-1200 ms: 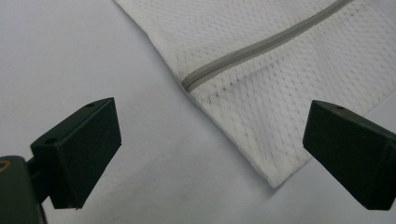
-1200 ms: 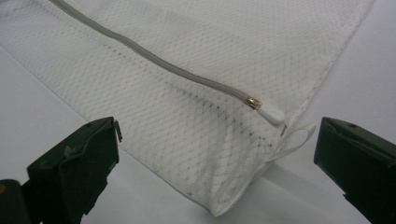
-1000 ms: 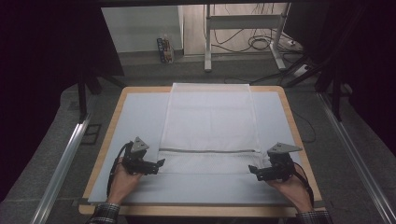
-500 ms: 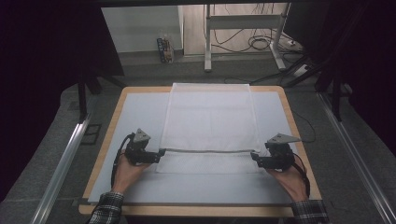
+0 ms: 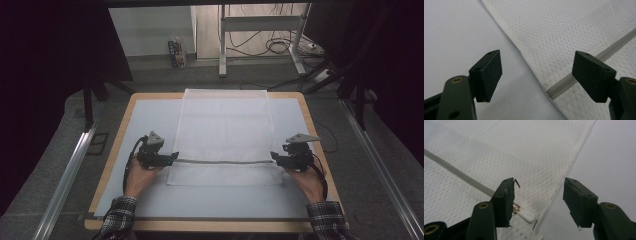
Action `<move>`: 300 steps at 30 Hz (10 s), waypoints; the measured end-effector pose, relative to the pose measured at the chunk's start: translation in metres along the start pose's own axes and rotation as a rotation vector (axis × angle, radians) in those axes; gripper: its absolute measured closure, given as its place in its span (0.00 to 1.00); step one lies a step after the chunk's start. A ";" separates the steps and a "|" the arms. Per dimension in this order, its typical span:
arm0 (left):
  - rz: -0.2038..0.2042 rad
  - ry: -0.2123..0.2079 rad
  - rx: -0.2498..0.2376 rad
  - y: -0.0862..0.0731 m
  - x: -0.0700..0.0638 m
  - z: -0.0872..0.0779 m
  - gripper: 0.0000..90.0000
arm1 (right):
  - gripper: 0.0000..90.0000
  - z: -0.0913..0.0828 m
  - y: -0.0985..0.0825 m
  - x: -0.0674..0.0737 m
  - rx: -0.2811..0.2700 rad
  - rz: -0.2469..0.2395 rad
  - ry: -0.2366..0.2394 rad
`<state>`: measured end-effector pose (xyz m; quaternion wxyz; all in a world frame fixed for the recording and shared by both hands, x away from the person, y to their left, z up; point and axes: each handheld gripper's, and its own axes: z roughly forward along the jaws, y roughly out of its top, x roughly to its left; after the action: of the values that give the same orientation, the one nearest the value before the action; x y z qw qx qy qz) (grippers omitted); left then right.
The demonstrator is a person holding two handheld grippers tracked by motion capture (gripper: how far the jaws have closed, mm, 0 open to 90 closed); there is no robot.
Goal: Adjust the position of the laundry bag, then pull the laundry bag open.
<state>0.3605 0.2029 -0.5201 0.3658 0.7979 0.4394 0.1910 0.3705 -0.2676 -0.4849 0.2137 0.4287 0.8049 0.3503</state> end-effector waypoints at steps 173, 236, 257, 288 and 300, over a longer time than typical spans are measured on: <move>-0.062 -0.128 0.096 -0.072 -0.042 -0.070 0.19 | 0.31 -0.044 -0.047 0.063 0.081 -0.227 0.181; 0.100 -0.085 0.119 -0.081 -0.057 -0.071 0.02 | 0.15 -0.046 -0.084 0.078 0.204 -0.251 0.223; 0.116 -0.076 0.122 -0.081 -0.059 -0.071 0.02 | 0.83 -0.055 -0.083 0.086 0.195 -0.219 0.220; 0.117 -0.130 0.115 -0.068 -0.074 -0.066 0.04 | 0.56 -0.058 -0.081 0.081 0.202 -0.266 0.185; 0.121 -0.116 0.119 -0.069 -0.073 -0.067 0.04 | 0.68 -0.061 -0.085 0.082 0.220 -0.194 0.178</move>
<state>0.2406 0.1934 -0.5267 0.3301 0.8531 0.3791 0.1399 0.2412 -0.2548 -0.5119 0.1261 0.3371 0.8918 0.2743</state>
